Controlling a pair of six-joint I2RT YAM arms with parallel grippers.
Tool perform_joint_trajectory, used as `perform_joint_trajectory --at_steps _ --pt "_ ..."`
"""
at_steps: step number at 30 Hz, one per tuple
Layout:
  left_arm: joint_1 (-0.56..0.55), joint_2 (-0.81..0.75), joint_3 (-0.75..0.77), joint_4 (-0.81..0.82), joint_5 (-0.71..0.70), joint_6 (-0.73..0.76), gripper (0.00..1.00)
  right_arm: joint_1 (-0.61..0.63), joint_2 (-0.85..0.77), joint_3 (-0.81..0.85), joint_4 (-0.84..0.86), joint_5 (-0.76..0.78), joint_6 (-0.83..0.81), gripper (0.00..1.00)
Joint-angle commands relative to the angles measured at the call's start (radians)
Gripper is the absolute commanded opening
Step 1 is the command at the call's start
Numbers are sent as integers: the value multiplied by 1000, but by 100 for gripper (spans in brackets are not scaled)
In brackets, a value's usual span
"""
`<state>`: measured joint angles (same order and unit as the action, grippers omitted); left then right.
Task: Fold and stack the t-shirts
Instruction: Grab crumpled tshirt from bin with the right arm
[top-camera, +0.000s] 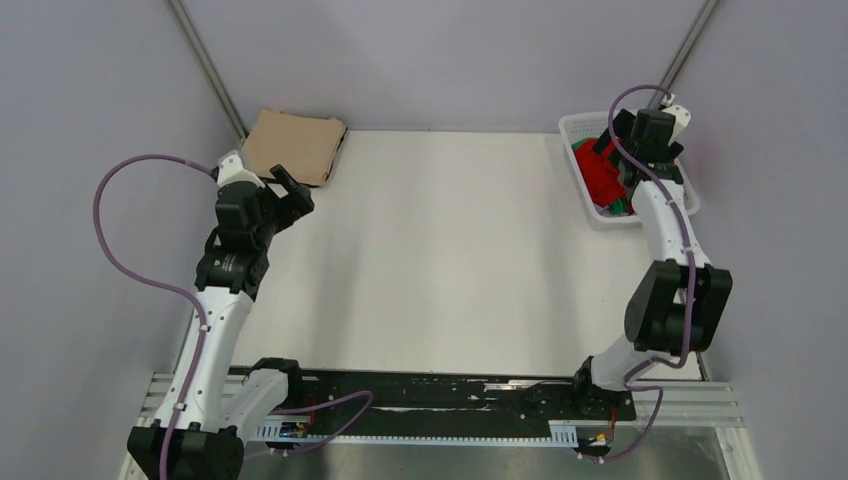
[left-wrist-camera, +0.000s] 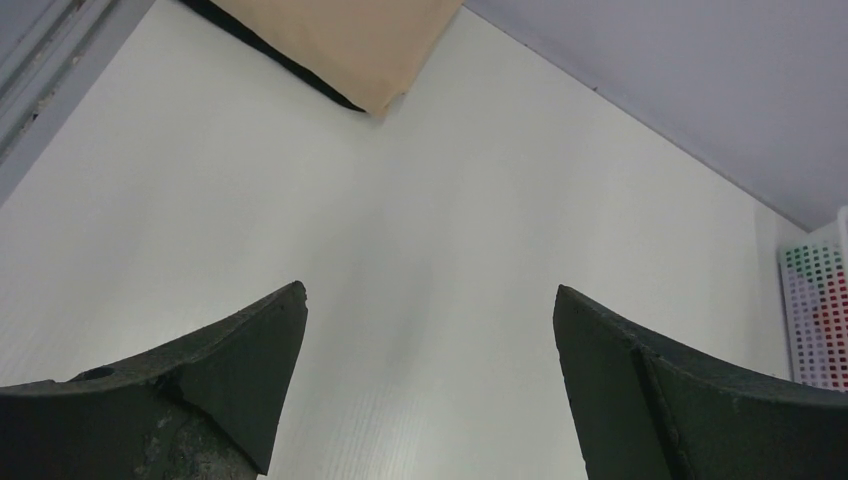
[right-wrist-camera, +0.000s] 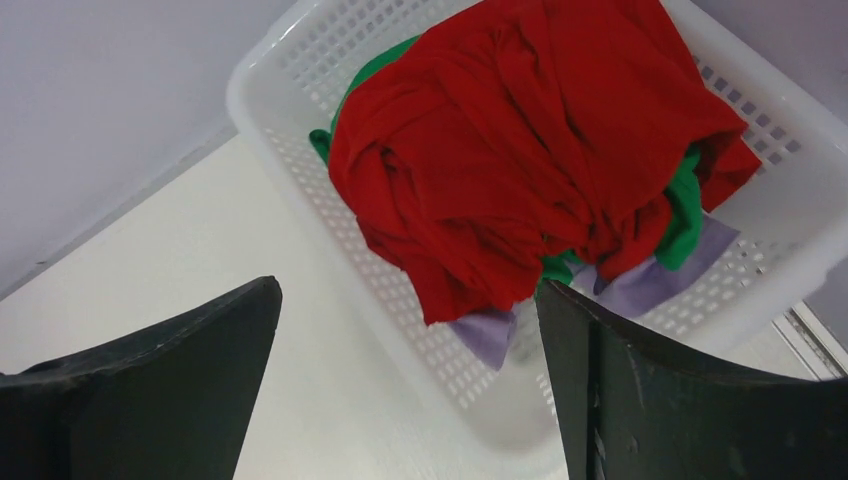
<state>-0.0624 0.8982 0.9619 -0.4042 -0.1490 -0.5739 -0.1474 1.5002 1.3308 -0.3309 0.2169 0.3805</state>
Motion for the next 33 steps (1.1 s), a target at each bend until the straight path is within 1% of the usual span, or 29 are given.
perform_joint_trajectory --at_steps 1,5,9,12,14,15,19,20,24,28,30,33 --pt "1 20 5 -28 20 -26 100 -41 215 204 -40 -20 -59 100" --pt "1 28 -2 -63 -13 -35 100 -68 403 350 -58 -59 -66 93" --pt "1 39 7 -98 -27 -34 100 -84 536 430 -63 -69 -67 80" --pt "1 37 -1 -95 -13 -31 100 -86 606 469 -67 -130 -98 73" --pt "1 32 -9 -89 -20 -34 100 -87 627 482 -70 -173 -115 57" --pt "1 32 -10 -89 -24 -37 100 -87 631 487 -69 -179 -114 45" --pt "1 33 -9 -89 -13 -34 100 -87 611 512 -69 -152 -117 5" --pt "1 33 -10 -87 -3 -35 100 -87 598 521 -70 -144 -119 0" --pt "1 33 -19 -70 18 -40 100 -87 519 559 -70 -105 -136 0" --pt "1 37 -24 -68 19 -40 100 -87 400 599 -69 -83 -155 0" --pt "1 38 -34 -56 18 -36 100 -86 346 611 -62 -127 -171 0" --pt "1 43 -42 -49 13 -42 100 -87 264 614 -39 -265 -184 0"
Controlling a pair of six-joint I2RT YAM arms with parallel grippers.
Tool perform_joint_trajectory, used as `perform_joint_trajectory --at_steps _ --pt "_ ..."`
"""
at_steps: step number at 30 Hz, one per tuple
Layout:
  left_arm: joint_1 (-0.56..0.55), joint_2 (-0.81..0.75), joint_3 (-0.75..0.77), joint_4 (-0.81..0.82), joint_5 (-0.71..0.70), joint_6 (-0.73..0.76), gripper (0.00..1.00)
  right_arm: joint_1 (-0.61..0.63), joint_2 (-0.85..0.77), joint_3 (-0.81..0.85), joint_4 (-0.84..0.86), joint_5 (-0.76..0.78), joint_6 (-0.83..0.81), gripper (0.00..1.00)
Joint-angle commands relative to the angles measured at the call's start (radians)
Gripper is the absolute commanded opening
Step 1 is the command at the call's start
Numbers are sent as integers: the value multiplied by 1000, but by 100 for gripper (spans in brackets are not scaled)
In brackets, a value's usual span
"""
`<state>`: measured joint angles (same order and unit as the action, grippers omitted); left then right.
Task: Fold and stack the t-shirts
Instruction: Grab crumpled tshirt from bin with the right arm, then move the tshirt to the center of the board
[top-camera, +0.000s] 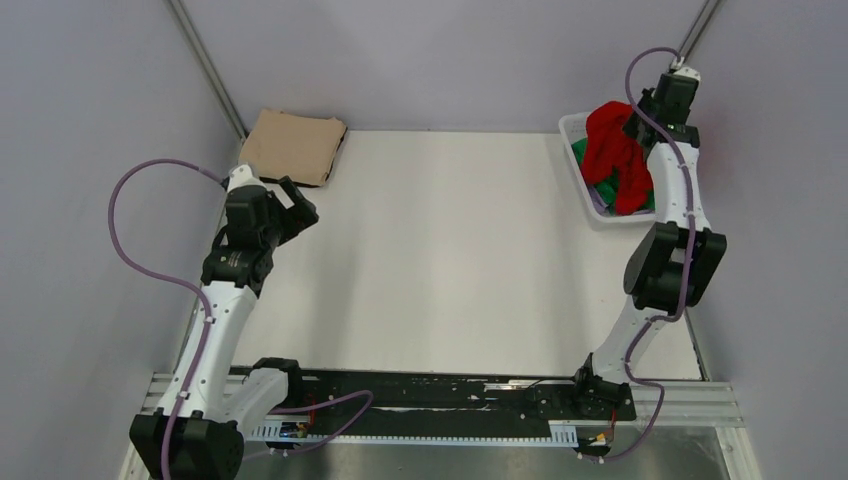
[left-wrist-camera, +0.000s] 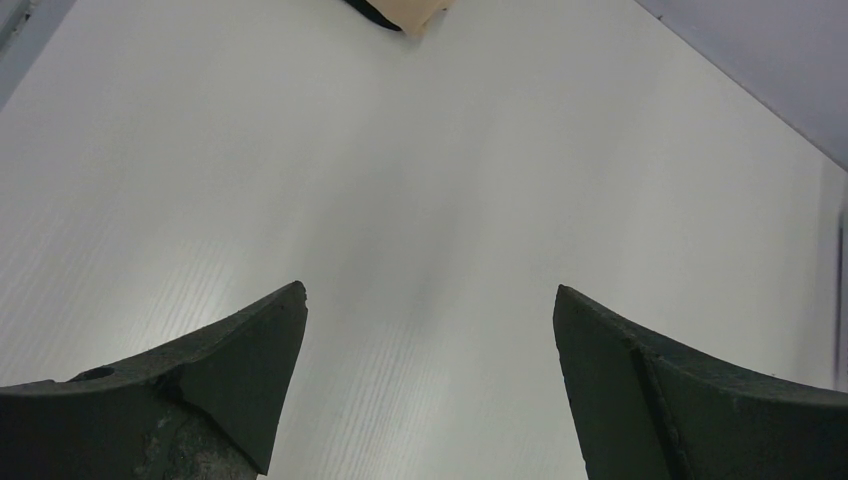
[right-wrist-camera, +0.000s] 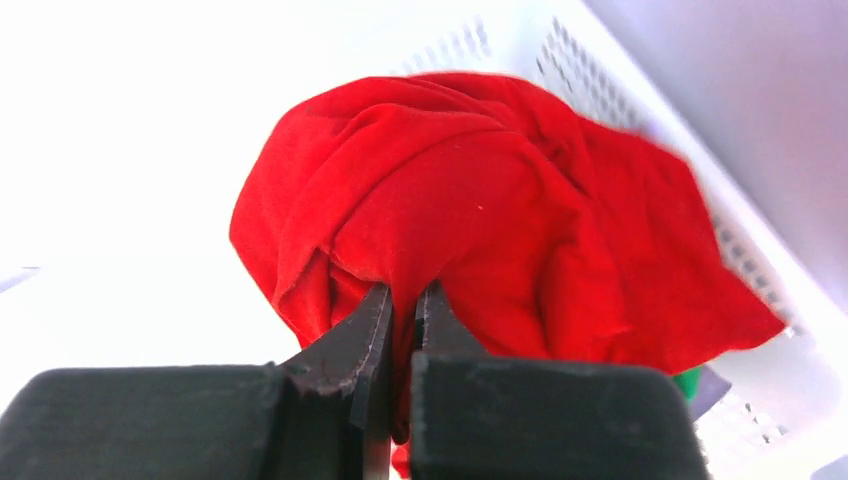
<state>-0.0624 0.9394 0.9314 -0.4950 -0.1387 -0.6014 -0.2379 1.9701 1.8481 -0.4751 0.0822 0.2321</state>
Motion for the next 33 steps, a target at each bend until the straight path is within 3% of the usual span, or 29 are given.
perform_joint_trajectory --at_steps 1,11,18,23,25,29,30,33 --pt "1 4 -12 43 5 -15 100 5 -229 97 115 -169 -29 0" --pt "0 0 -24 58 27 -27 100 54 -423 101 237 -637 160 0" --pt "1 -5 -22 24 -10 -46 100 320 -463 75 275 -820 179 0" --pt "1 -26 -31 7 -38 -59 100 502 -517 -202 303 -847 84 3" --pt "1 -37 -38 2 -45 -64 100 544 -559 -392 303 -849 31 16" --pt "0 -39 -31 -19 -58 -57 100 561 -675 -704 303 -717 -3 93" --pt "1 -36 -31 -19 -57 -60 100 560 -704 -742 300 -646 1 99" --pt "1 0 -31 -10 -27 -71 100 560 -791 -799 277 -489 12 100"
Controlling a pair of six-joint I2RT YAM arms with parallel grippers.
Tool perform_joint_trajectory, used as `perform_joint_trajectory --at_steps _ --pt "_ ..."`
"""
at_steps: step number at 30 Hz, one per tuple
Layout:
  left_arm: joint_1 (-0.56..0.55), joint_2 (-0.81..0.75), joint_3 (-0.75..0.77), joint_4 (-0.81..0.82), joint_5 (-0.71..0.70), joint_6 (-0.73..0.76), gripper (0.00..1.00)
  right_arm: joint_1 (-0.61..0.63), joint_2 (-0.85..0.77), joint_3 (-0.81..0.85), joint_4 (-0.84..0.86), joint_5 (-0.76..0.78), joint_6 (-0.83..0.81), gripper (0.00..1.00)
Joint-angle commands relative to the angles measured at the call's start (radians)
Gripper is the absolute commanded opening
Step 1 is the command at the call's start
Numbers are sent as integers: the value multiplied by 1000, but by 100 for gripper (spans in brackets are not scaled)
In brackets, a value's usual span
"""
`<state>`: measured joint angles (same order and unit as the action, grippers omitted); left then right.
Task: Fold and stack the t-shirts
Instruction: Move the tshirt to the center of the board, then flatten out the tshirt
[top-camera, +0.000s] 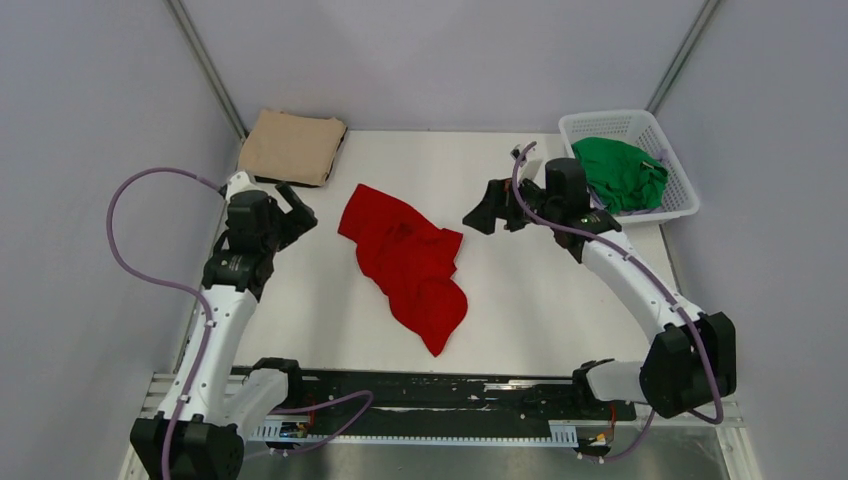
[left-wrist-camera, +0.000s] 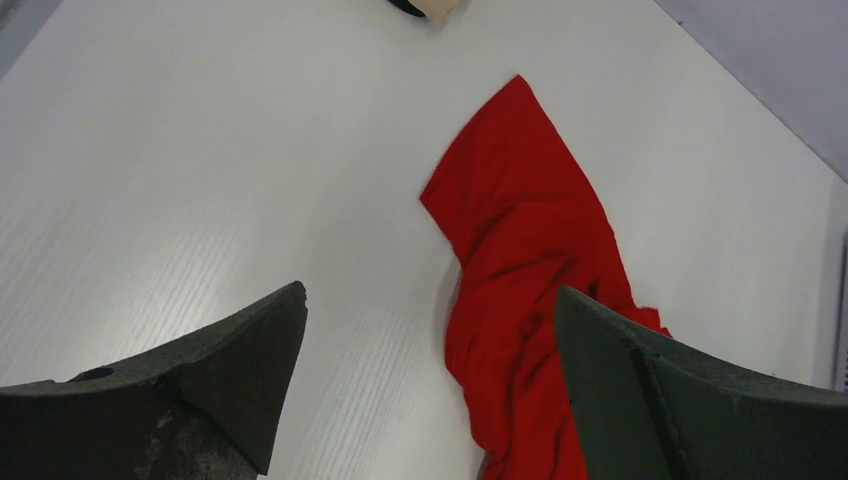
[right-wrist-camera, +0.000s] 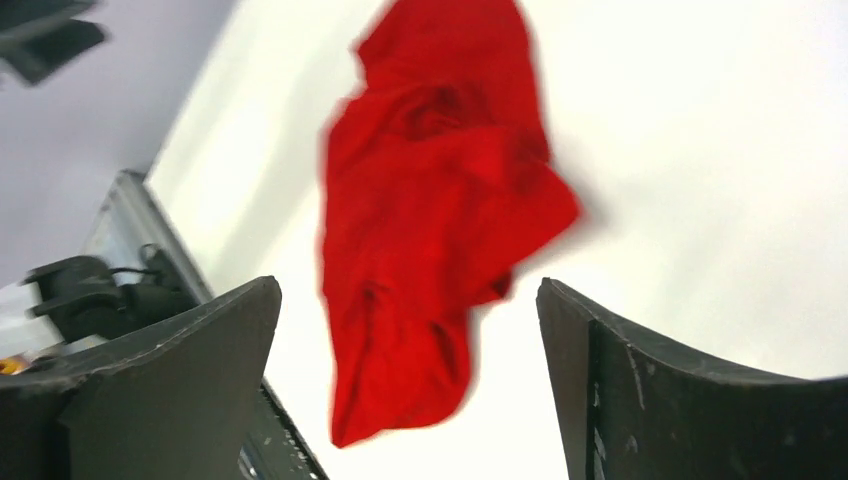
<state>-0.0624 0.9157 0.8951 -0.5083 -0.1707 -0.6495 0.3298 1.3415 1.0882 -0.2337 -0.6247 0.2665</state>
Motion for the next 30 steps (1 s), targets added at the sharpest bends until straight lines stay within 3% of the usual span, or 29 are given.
perform_joint_trajectory --at_steps 1,4,9,15,21,30 --pt "1 36 6 5 14 -30 100 -9 -188 -54 34 276 -11 100" --pt "1 101 7 13 88 -40 100 -9 -230 -94 35 379 7 100" --pt "0 221 16 44 216 -31 100 -9 -206 -154 34 364 74 100" --pt "0 467 94 109 267 4 100 -1 -66 -137 40 258 171 100" --pt "-1 762 246 74 254 38 100 53 95 -98 37 272 208 100" --pt "-27 979 347 98 358 34 100 97 224 -77 33 290 224 100"
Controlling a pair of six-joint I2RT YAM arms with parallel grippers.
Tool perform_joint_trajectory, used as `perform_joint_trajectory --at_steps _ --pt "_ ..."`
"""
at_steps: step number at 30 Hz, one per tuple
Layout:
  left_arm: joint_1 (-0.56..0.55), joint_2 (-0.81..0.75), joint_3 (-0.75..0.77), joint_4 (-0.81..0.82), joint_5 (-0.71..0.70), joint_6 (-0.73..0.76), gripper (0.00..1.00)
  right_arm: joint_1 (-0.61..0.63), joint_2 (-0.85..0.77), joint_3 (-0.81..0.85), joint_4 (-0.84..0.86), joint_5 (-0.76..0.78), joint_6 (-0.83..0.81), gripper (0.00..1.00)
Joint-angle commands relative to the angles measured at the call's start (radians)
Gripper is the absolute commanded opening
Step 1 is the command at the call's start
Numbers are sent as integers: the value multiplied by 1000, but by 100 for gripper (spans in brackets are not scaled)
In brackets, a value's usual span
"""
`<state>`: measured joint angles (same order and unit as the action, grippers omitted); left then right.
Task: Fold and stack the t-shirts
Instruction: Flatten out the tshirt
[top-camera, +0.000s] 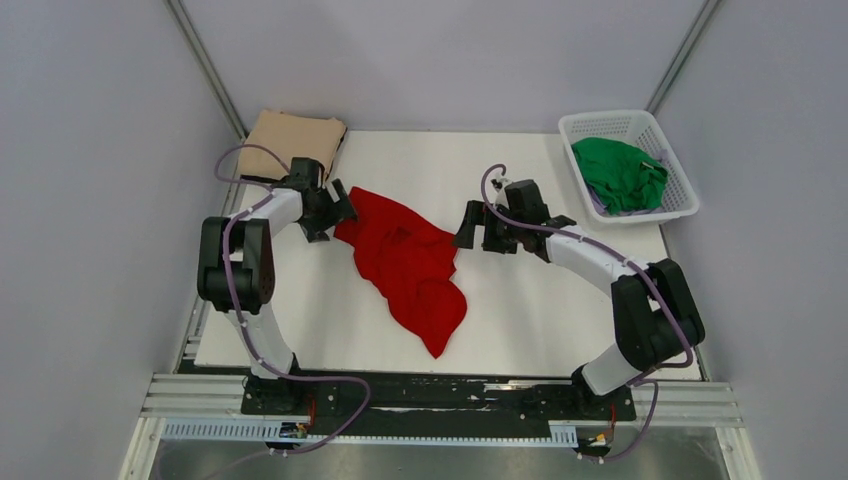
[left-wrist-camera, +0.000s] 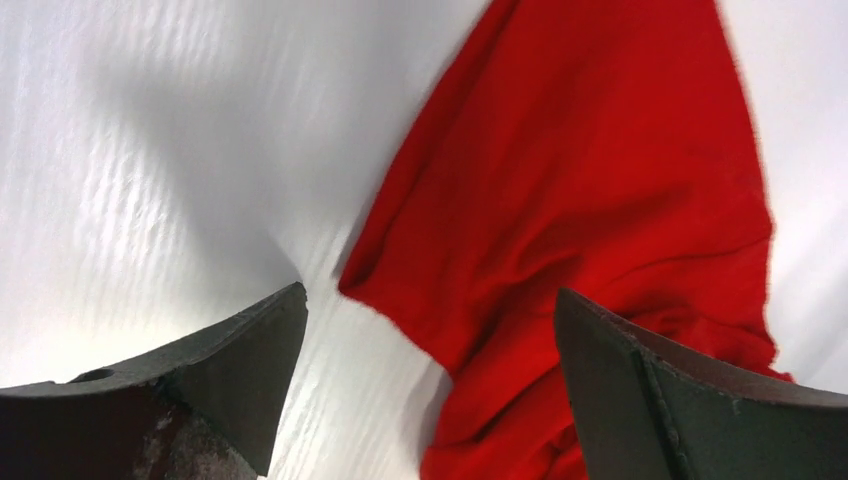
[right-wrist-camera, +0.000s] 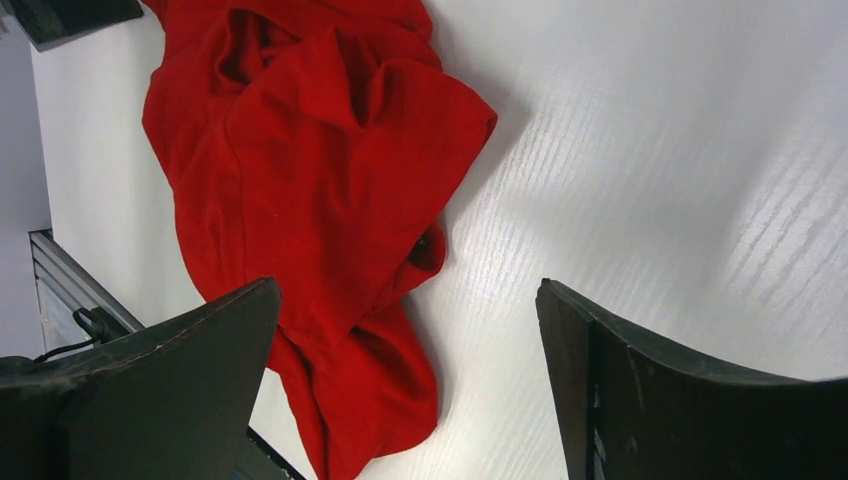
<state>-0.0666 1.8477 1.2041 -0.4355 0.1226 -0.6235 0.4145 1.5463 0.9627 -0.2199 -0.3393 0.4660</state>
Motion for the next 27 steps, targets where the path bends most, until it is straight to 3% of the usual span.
perform_joint_trajectory --at_steps 1,4,8,16,21,22,27 --pt "-27 57 51 25 65 6 100 16 27 48 19 6 25 100" --pt "-53 105 81 9 48 4 99 26 44 51 19 10 26 99" --pt "-67 168 150 -33 29 9 91 41 70 60 17 21 19 97" --pt "-111 233 238 -140 -96 17 53 73 120 92 16 34 11 93" --pt "-121 230 251 -174 -176 7 18 86 155 120 16 46 36 76" --pt "-121 228 255 -178 -185 6 4 86 167 131 16 64 62 73" --pt "-121 211 248 -177 -197 14 0 90 233 192 16 122 132 64"
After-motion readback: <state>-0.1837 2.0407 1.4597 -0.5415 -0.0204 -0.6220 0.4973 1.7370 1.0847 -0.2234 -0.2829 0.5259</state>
